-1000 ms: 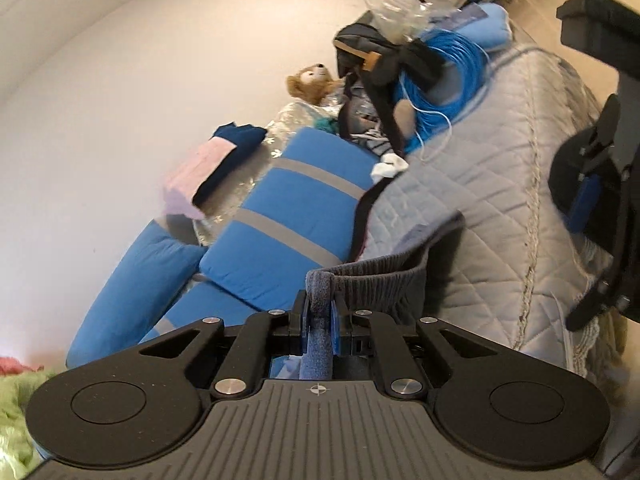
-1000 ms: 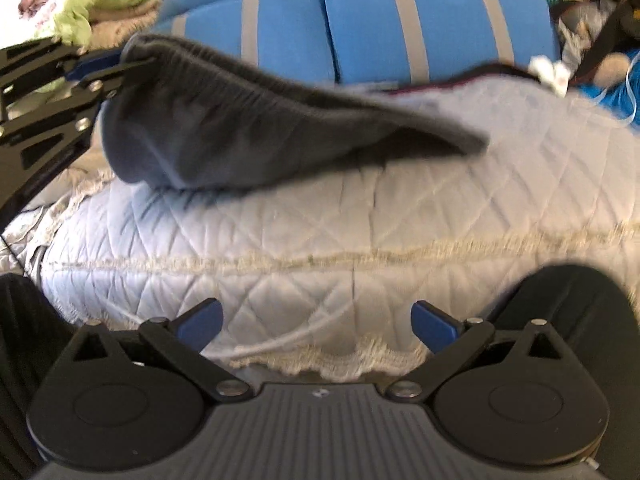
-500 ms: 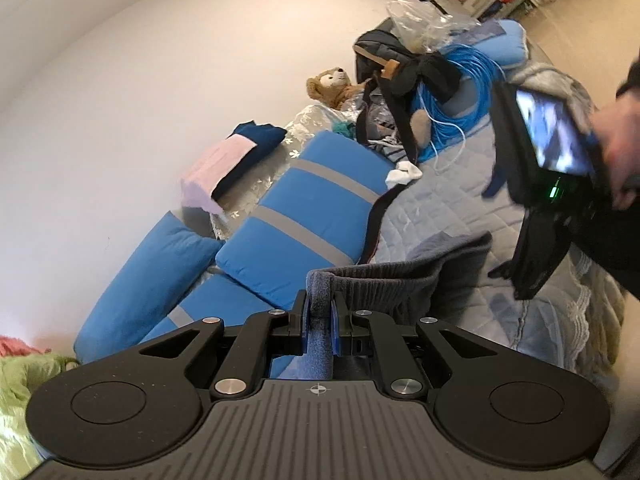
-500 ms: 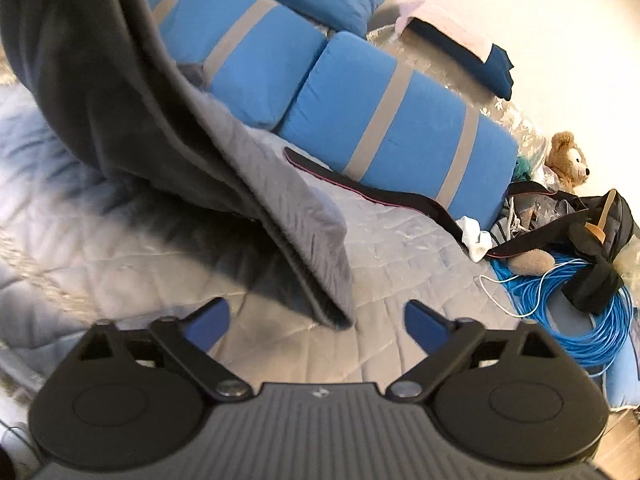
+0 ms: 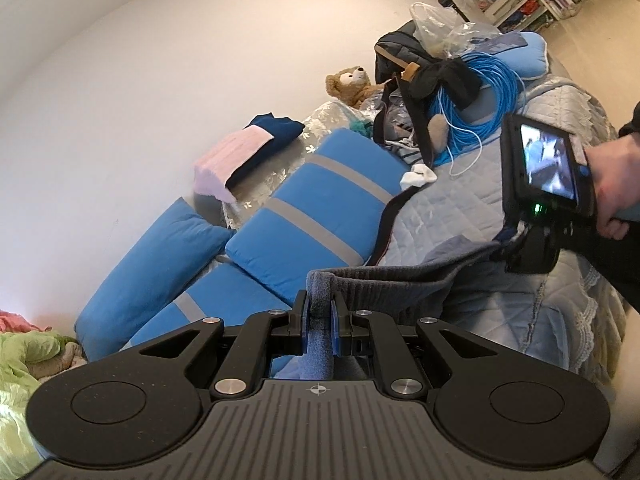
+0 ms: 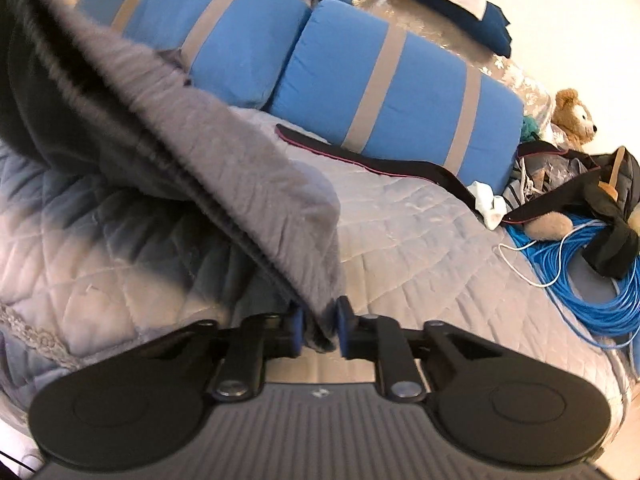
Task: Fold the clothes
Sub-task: 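Lift the garment with both grippers and shake it out in the air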
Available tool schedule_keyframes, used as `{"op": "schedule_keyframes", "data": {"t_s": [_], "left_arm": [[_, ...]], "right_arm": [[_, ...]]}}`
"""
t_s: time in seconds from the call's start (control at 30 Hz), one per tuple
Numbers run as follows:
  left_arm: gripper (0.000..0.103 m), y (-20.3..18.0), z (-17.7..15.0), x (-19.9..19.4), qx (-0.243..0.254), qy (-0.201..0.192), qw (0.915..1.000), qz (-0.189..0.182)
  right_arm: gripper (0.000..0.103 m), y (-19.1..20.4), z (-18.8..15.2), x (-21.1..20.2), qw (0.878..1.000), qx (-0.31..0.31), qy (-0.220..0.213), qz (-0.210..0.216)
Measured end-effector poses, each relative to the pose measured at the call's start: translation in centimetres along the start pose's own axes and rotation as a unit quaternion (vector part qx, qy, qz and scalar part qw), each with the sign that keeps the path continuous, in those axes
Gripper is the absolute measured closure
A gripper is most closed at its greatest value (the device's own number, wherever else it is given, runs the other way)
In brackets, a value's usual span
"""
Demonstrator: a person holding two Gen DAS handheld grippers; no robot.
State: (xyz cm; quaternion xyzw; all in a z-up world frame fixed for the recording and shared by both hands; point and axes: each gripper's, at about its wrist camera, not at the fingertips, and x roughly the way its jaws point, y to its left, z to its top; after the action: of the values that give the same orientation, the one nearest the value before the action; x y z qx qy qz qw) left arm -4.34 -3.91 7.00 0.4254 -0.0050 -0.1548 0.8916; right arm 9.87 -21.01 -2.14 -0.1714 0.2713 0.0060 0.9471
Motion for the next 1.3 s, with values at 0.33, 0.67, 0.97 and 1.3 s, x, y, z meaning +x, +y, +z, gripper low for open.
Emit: {"op": "schedule_keyframes", "data": {"t_s": [0.33, 0.67, 0.97, 1.3], "left_arm": [[0.093, 0.1, 0.4, -2.8, -0.003, -0.016, 0.9998, -0.015], [0.093, -0.3, 0.9, -5.4, -0.007, -0.026, 0.9993, -0.024], [0.093, 0.5, 1.2, -3.7, -0.042, -0.025, 0.9988, -0.011], [0.093, 3.5, 8.8, 6.7, -0.043, -0.096, 0.9944, 0.006]], "right_arm": [[0.102, -4.7, -0.6, -5.5, 0.998, 0.020, -0.058, 0.018], [0.102, -7.6, -0.3, -9.7, 0.996, 0.041, -0.073, 0.029], [0.102, -7.8, -0.9, -9.5, 0.996, 0.058, -0.054, 0.045], [0.103, -11.5, -0.4, -8.9, 0.991, 0.118, -0.021, 0.065]]}}
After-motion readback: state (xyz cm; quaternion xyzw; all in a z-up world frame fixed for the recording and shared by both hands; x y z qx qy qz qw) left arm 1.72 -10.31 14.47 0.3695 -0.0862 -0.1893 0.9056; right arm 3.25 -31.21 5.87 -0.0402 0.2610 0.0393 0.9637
